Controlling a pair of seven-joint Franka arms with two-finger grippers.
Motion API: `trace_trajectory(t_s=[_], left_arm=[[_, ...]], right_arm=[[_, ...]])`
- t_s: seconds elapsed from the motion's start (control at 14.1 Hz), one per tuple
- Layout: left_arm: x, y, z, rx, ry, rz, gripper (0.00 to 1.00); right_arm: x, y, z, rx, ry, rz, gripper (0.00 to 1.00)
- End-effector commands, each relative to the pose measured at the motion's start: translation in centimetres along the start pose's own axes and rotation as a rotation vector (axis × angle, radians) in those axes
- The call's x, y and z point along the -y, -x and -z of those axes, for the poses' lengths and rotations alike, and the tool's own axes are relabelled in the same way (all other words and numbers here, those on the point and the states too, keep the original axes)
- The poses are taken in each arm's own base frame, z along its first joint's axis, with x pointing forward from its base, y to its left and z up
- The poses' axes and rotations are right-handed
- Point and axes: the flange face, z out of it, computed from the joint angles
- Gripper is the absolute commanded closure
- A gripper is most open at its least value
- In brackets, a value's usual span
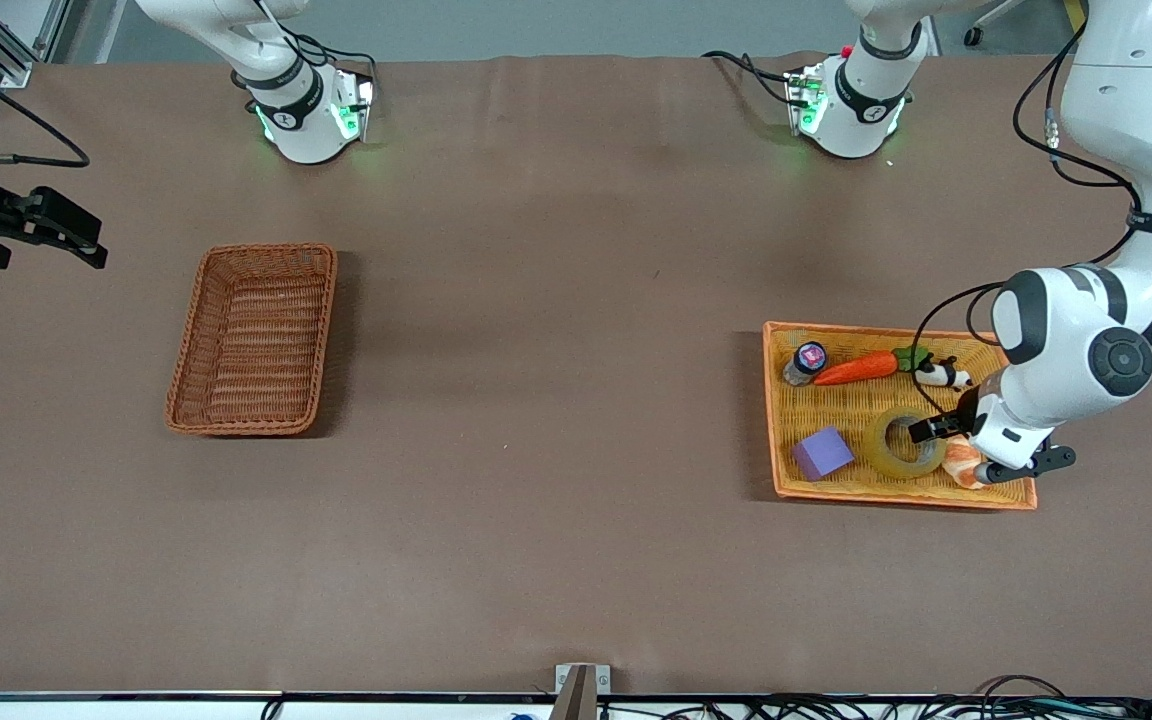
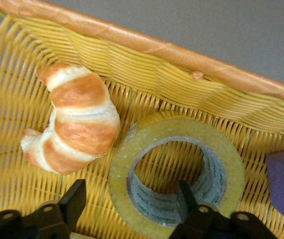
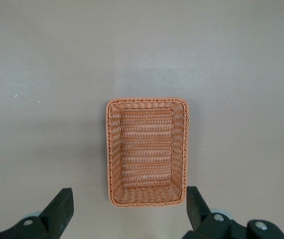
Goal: Move tape to another basket
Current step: 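Grasp the yellow tape roll with the left gripper and lift it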
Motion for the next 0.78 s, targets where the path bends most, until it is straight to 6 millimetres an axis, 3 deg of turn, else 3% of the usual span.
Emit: trace_trajectory(t_s=[0.0,0.21,0.35,0.43,0.57,0.71], left_arm=[[0.3,-0.3,-0.7,-0.001,-0.009,0.014,0.37],[0.2,-0.2,-2.2,0.014,-0.038,-0.016,0.6],[0.4,-0.7,-1.6,0.004,-0.038,-0.016,0.94],[0.2,-1.1,-1.0,-0.006,-0.036,-0.02,1.0],[0.3,-2.6,2.2,0.005,-0.047,-0.023,1.0],[-0.4,-4.2,7.5,0.054,-0.059,-0.017,1.0]], right_arm=[[0.0,0.2,0.1,0.0,-0.014,0.009,0.0],[0.0,0.3,0.1,0.002,-0.014,0.009,0.0],[0.0,0.3,0.1,0.002,-0.014,0.009,0.0],[0.0,0.2,0.0,0.003,-0.014,0.009,0.0],[0.0,0.2,0.0,0.003,-0.014,0.009,0.0],[0.0,0.2,0.0,0.003,-0.014,0.009,0.0]])
